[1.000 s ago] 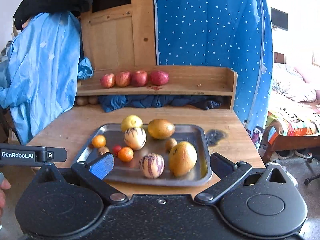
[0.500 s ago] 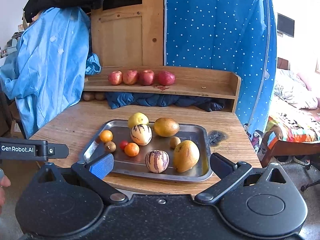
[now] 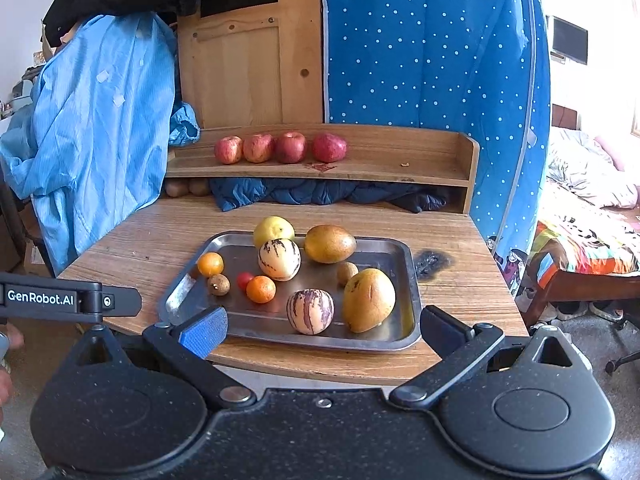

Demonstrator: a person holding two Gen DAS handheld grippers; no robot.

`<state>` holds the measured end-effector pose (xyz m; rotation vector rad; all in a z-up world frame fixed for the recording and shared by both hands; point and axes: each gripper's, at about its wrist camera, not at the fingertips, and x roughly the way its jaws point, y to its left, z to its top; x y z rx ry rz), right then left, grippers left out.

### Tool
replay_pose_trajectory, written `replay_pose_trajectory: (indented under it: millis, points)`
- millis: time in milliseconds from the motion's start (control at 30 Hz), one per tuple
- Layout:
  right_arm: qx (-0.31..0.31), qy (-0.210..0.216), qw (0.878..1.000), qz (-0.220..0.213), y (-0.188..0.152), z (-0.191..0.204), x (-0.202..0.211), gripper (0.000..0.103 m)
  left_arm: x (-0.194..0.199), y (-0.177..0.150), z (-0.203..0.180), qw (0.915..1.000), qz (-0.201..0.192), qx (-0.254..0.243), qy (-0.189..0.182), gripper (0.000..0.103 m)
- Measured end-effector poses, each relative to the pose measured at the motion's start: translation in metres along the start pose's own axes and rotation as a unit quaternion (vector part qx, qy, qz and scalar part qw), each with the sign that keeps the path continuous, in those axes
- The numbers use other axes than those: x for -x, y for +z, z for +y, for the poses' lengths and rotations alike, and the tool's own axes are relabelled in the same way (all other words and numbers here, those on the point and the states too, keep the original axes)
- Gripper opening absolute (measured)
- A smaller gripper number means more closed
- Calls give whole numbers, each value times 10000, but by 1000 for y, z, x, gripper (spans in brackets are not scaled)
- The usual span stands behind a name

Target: Organize fruits

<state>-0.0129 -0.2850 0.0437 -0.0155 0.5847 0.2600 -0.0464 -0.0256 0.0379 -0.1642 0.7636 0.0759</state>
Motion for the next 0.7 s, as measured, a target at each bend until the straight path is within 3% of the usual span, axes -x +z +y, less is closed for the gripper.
replay_pose_trajectory:
  millis: [167,700]
  points:
    - [-12,8,10000,9,0,0,-1,102,0,2,-5,9998,37,-161,144,102]
    - [-22,50,10000,56,-1,1,-4,102,-2,3,-3,9998,-5,-165,105,102]
